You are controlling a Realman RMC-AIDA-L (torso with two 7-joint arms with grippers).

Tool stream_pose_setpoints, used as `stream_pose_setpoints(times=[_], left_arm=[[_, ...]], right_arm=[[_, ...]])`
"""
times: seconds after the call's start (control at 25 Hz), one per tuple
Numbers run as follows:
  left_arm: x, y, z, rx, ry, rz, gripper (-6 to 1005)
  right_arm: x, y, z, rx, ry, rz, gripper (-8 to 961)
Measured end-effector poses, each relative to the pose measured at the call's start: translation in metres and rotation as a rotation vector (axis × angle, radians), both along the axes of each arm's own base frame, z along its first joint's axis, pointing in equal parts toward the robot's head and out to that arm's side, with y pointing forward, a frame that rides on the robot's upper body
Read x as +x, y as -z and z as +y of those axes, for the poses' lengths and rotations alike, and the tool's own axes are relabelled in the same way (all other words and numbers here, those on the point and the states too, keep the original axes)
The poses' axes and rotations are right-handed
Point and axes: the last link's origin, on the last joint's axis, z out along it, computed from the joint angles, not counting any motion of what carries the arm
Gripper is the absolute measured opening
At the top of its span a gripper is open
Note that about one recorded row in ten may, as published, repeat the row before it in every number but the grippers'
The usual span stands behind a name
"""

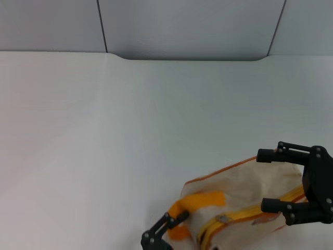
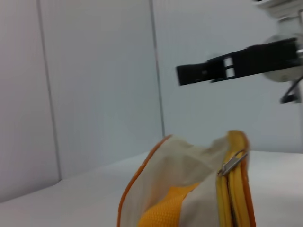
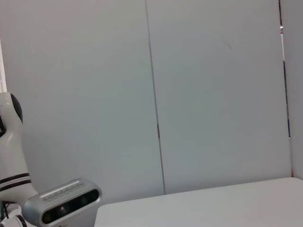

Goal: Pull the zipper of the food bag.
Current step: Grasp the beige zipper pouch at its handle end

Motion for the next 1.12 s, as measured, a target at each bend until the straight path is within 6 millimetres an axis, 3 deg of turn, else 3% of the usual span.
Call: stream_pose_setpoints(times=[0.28,0.8,1.12], left_arm=[[0.004,0.006,0.005,0.001,-0.084,-0.002,690],[0.011,0.01,0.024,-0.033,-0.088,-0.001,662],[0.012,0.011,0.028,-0.046,-0.059,0.008,480]], right_arm=[[0.0,-0.001,0.001,-0.002,0.007,0.0,846],[0.0,-0.001,0.0,0.011,0.012,0.009,846],[0.001,-0.003,0.001,0.026,0.019,0.016,845]])
